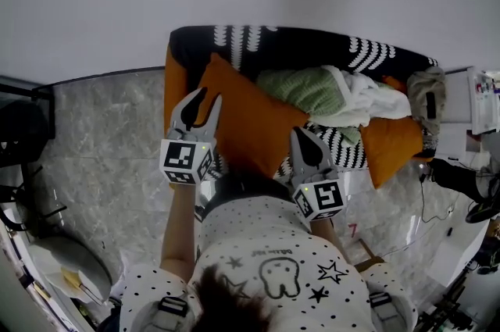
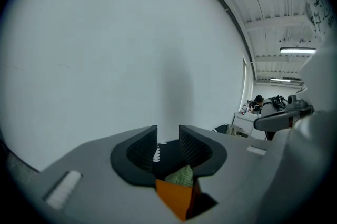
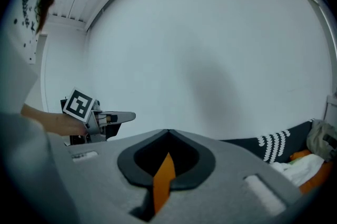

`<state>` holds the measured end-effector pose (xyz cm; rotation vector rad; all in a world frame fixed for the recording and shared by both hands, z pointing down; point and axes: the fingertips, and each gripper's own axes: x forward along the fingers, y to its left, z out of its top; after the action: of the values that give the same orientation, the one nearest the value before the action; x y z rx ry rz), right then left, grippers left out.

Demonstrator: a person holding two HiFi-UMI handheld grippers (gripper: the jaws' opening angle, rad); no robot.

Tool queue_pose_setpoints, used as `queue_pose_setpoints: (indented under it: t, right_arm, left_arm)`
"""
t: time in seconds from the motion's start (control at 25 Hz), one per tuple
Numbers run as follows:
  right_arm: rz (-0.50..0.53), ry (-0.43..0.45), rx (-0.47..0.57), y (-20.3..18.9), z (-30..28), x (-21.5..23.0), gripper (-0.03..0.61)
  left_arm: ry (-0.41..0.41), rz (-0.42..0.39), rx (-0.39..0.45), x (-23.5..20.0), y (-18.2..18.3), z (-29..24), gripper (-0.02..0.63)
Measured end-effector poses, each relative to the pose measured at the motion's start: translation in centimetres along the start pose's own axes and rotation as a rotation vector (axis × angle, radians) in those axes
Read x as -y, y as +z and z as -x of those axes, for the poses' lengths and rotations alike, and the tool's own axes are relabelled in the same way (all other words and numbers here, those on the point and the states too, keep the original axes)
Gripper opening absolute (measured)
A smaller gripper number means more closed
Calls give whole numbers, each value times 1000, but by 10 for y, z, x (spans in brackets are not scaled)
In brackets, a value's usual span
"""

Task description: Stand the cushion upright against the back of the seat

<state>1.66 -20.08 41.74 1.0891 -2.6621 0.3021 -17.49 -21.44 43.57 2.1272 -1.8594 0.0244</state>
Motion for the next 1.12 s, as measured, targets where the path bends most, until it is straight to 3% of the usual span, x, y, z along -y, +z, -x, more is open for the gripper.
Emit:
queue_pose_setpoints:
  t: [0.28,0.56,1.12]
  right_arm:
    - [-26,23,-56,-25,-10,0,-2]
    - [-50,38,-101,-47,-26,6,-2]
    - [-95,69,-194,-97,-33,-2,-2]
  left_arm:
    - [47,11,-69,-30,-42,-42,137]
    - [89,-13,-166,-72,-89,-85,183]
    - [126,54,-401,-111,-218,-152,233]
